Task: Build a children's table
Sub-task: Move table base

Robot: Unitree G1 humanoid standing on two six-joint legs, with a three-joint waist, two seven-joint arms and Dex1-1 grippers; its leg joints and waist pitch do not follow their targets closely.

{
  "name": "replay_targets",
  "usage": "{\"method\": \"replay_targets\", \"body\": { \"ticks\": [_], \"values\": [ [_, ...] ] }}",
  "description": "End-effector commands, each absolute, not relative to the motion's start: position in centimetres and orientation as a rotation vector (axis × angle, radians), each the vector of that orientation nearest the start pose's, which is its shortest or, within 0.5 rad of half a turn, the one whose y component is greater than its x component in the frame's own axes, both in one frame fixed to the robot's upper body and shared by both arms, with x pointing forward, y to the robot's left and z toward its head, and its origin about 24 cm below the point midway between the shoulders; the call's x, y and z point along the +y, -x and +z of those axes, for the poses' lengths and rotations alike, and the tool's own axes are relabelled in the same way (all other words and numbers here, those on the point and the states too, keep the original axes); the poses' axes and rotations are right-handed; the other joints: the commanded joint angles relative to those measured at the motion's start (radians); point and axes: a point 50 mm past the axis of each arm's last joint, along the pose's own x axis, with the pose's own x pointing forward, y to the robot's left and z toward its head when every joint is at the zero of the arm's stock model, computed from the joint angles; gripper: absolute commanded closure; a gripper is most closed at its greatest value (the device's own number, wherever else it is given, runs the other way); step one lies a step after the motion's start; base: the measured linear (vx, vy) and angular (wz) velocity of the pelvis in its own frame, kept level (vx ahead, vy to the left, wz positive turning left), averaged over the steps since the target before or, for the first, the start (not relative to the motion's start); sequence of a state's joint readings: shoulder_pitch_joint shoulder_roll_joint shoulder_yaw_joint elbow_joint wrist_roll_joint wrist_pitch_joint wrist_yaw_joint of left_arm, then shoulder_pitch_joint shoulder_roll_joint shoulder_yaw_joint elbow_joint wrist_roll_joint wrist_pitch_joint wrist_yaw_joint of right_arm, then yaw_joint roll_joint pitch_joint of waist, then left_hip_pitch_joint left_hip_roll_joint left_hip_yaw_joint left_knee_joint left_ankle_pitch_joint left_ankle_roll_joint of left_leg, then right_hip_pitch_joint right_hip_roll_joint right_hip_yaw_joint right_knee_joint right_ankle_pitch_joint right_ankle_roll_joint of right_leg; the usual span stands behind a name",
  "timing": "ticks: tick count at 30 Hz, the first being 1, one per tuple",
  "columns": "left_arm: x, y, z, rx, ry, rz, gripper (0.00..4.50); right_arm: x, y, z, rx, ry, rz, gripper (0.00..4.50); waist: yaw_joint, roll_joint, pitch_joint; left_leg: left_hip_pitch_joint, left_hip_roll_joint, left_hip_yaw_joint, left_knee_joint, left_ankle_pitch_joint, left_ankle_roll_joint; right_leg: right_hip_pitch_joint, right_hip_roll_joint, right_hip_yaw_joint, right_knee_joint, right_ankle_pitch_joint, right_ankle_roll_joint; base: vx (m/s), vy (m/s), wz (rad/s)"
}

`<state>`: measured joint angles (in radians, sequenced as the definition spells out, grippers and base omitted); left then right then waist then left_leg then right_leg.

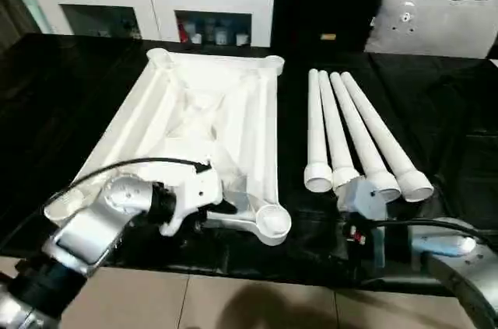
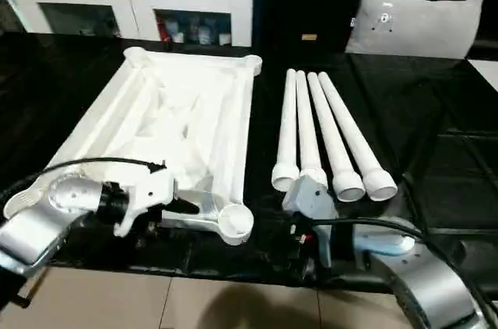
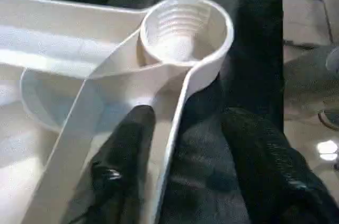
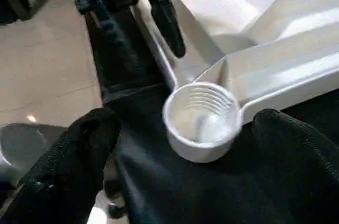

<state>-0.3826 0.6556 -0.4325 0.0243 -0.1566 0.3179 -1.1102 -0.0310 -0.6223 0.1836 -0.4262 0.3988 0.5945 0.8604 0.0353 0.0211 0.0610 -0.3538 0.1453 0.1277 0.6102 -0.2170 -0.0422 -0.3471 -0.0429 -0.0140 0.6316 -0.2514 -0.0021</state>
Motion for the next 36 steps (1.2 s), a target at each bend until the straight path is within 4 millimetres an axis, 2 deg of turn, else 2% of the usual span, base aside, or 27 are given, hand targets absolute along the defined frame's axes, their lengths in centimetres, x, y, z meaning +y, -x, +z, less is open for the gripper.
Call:
{"method": "replay_targets", "body": {
  "ticks": [1, 4, 6, 8, 9, 12, 14, 15, 17, 18, 20, 23, 25, 27, 31, 32, 36],
  "values": [
    [14.4, -27.2, 7.2, 0.436, -0.535, -1.379, 2.53, -14.8, -21.2, 9.0, 0.38, 0.118, 1.171, 0.0, 0.002, -0.002, -0.058, 0.003, 0.072, -0.013, -0.074, -0.08, 0.055, 0.034, -0.094, 0.042, -0.068, 0.03, -0.275, 0.0, 0.0, 0.0],
    [14.2, -27.3, 7.1, 0.427, -0.534, -1.384, 2.68, -14.9, -21.1, 9.0, 0.375, 0.13, 1.163, 0.0, 0.002, -0.008, -0.059, 0.001, 0.074, -0.011, -0.074, -0.069, 0.053, 0.036, -0.095, 0.043, -0.066, 0.056, -0.276, 0.0, 0.0, 0.0],
    [13.7, -27.5, 7.0, 0.419, -0.524, -1.394, 2.74, -14.8, -21.1, 8.9, 0.361, 0.156, 1.139, 0.0, 0.003, -0.007, -0.058, 0.001, 0.072, -0.009, -0.074, -0.075, 0.052, 0.034, -0.096, 0.043, -0.068, 0.035, -0.272, 0.0, 0.0, 0.0],
    [13.5, -27.7, 6.9, 0.419, -0.522, -1.403, 3.08, -14.6, -21.0, 8.7, 0.372, 0.172, 1.141, 0.0, 0.004, -0.007, -0.057, 0.001, 0.072, -0.009, -0.074, -0.077, 0.048, 0.033, -0.096, 0.044, -0.069, 0.023, -0.269, 0.0, 0.0, 0.0],
    [13.5, -27.7, 6.9, 0.419, -0.522, -1.404, 3.08, -14.6, -21.0, 8.7, 0.374, 0.172, 1.142, 0.0, 0.004, -0.007, -0.057, 0.001, 0.073, -0.009, -0.074, -0.079, 0.047, 0.033, -0.096, 0.044, -0.07, 0.019, -0.268, 0.0, 0.0, 0.0],
    [13.8, -28.0, 6.5, 0.446, -0.548, -1.425, 3.24, -14.4, -20.5, 8.7, 0.389, 0.18, 1.174, 0.0, 0.006, 0.0, -0.058, 0.002, 0.073, -0.01, -0.074, -0.077, 0.047, 0.033, -0.095, 0.044, -0.07, 0.024, -0.262, 0.0, 0.0, 0.0],
    [13.9, -28.1, 6.3, 0.457, -0.559, -1.43, 3.56, -14.3, -20.4, 8.6, 0.394, 0.187, 1.186, 0.0, 0.005, -0.002, -0.06, 0.002, 0.074, -0.01, -0.074, -0.075, 0.046, 0.036, -0.096, 0.045, -0.068, 0.043, -0.26, 0.0, 0.0, 0.0],
    [14.0, -28.1, 6.3, 0.462, -0.568, -1.434, 3.56, -14.3, -20.3, 8.6, 0.397, 0.194, 1.191, 0.0, 0.004, -0.003, -0.06, 0.001, 0.074, -0.01, -0.074, -0.075, 0.046, 0.035, -0.096, 0.045, -0.067, 0.049, -0.262, 0.0, 0.0, 0.0],
    [14.1, -28.3, 6.0, 0.473, -0.583, -1.436, 3.6, -14.4, -20.3, 8.7, 0.387, 0.183, 1.188, 0.0, 0.004, -0.001, -0.059, 0.002, 0.074, -0.01, -0.074, -0.08, 0.048, 0.035, -0.097, 0.045, -0.069, 0.048, -0.268, 0.0, 0.0, 0.0],
    [14.1, -28.4, 5.9, 0.477, -0.588, -1.437, 3.71, -14.4, -20.3, 8.7, 0.383, 0.185, 1.189, 0.0, 0.004, 0.003, -0.059, 0.002, 0.075, -0.01, -0.074, -0.088, 0.045, 0.034, -0.098, 0.045, -0.069, 0.042, -0.271, 0.0, 0.0, 0.0],
    [14.1, -28.4, 5.7, 0.479, -0.597, -1.435, 3.97, -14.4, -20.2, 8.7, 0.383, 0.19, 1.188, 0.0, 0.003, 0.0, -0.058, 0.002, 0.076, -0.01, -0.075, -0.095, 0.043, 0.034, -0.097, 0.045, -0.07, 0.035, -0.273, 0.0, 0.0, 0.0],
    [14.3, -28.6, 5.3, 0.49, -0.616, -1.431, 4.05, -14.4, -20.1, 8.6, 0.384, 0.202, 1.182, 0.0, 0.003, 0.001, -0.058, 0.002, 0.077, -0.01, -0.076, -0.097, 0.04, 0.035, -0.099, 0.045, -0.07, 0.036, -0.275, 0.0, 0.0, 0.0],
    [14.5, -28.9, 5.3, 0.479, -0.62, -1.403, 4.31, -14.3, -20.2, 8.5, 0.374, 0.205, 1.166, 0.0, 0.003, -0.003, -0.058, 0.002, 0.077, -0.009, -0.076, -0.095, 0.042, 0.035, -0.098, 0.045, -0.069, 0.042, -0.276, 0.0, 0.0, 0.0],
    [14.5, -29.3, 5.4, 0.457, -0.605, -1.376, 4.36, -14.2, -20.3, 8.6, 0.368, 0.204, 1.155, 0.0, 0.002, -0.002, -0.057, 0.004, 0.077, -0.008, -0.077, -0.108, 0.039, 0.033, -0.099, 0.045, -0.072, 0.013, -0.276, 0.0, 0.0, 0.0],
    [14.3, -30.1, 6.0, 0.405, -0.546, -1.333, 4.43, -14.1, -20.8, 8.7, 0.348, 0.183, 1.124, 0.0, -0.003, -0.008, -0.057, 0.0, 0.073, -0.005, -0.075, -0.103, 0.042, 0.034, -0.1, 0.046, -0.073, -0.006, -0.271, 0.0, 0.0, 0.0],
    [14.4, -30.3, 6.1, 0.399, -0.546, -1.333, 4.43, -14.0, -21.0, 8.8, 0.334, 0.173, 1.113, 0.0, -0.004, -0.012, -0.058, 0.0, 0.074, -0.004, -0.075, -0.102, 0.044, 0.034, -0.1, 0.046, -0.074, -0.011, -0.269, 0.0, 0.0, 0.0],
    [14.4, -30.6, 6.1, 0.38, -0.572, -1.346, 4.43, -14.0, -21.2, 8.8, 0.33, 0.176, 1.102, 0.0, -0.002, -0.01, -0.058, 0.002, 0.076, -0.002, -0.075, -0.084, 0.048, 0.031, -0.099, 0.046, -0.072, 0.005, -0.264, 0.0, 0.0, 0.0]
  ]
}}
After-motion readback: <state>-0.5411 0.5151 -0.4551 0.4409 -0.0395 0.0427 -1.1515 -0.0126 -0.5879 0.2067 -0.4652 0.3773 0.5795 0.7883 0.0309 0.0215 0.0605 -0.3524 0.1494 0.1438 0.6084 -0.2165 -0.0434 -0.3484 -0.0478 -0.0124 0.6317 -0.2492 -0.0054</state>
